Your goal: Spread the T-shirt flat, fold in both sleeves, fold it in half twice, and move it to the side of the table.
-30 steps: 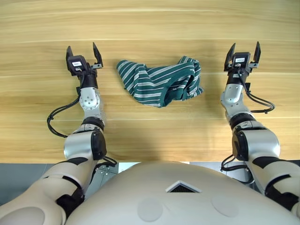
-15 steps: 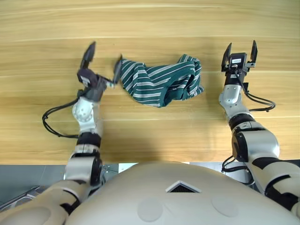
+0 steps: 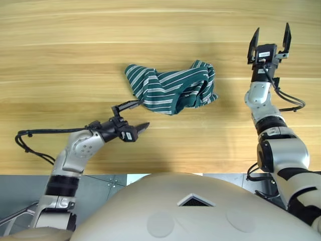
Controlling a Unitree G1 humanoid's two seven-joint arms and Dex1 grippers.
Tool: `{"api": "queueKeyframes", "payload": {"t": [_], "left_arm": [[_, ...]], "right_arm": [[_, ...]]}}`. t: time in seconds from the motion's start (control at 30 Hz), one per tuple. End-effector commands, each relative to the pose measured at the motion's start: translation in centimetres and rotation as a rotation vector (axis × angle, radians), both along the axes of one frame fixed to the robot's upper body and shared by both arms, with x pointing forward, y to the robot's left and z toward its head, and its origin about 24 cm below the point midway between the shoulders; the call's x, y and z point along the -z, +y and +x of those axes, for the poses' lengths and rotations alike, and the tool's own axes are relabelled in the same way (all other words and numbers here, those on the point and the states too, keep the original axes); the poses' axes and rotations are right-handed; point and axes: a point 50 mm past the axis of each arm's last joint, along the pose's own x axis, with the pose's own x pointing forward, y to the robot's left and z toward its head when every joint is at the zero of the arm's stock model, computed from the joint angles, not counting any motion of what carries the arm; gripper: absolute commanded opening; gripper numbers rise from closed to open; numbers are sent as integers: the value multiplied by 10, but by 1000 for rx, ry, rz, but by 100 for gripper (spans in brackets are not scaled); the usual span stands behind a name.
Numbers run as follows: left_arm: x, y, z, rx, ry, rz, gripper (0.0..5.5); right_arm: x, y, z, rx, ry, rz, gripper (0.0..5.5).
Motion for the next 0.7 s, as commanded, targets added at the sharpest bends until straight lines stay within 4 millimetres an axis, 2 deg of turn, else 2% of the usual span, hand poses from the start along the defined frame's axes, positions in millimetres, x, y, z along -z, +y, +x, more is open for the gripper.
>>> {"api": "queueKeyframes", "payload": {"t": [0.03, 0.2, 0.4, 0.6, 0.7], "left_arm": [[13, -3, 9, -32, -43, 37, 448], [13, -5, 21, -123, -142, -30, 448], [9, -1, 23, -184, -201, -84, 448], [0, -10, 19, -187, -269, -236, 448], [4, -8, 22, -210, -270, -224, 448]], "right_arm": [[-3, -2, 3, 10, -7, -8, 358], [1, -1, 0, 4, 11, -32, 358], [4, -4, -1, 13, 28, -47, 358], [11, -1, -2, 16, 70, -52, 358], [13, 0, -2, 16, 80, -51, 358]]}}
